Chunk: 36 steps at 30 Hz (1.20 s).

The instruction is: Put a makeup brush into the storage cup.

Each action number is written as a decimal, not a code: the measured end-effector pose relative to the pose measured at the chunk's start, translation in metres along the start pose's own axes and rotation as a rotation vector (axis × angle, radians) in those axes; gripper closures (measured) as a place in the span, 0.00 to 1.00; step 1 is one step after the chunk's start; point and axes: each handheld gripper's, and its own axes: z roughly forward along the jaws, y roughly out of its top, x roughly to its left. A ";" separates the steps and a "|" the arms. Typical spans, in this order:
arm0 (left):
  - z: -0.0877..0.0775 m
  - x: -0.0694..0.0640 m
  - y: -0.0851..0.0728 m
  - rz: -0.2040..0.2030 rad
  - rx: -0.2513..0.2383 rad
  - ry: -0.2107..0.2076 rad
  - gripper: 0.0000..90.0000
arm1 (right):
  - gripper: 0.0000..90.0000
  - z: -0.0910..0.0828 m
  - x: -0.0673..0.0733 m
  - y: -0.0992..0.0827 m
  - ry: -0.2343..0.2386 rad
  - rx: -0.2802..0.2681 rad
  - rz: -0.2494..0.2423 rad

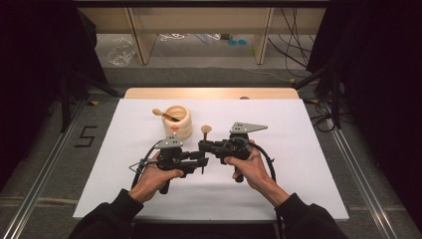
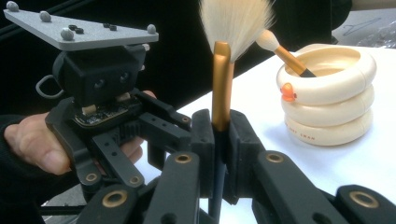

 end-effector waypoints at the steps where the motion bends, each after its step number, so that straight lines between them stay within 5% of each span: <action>1: 0.000 -0.001 0.000 0.007 -0.003 0.006 0.68 | 0.92 0.000 0.000 0.000 -0.006 0.000 -0.017; 36: 0.000 -0.001 0.001 0.004 -0.058 -0.026 0.92 | 0.92 0.002 0.006 0.000 0.011 0.004 -0.035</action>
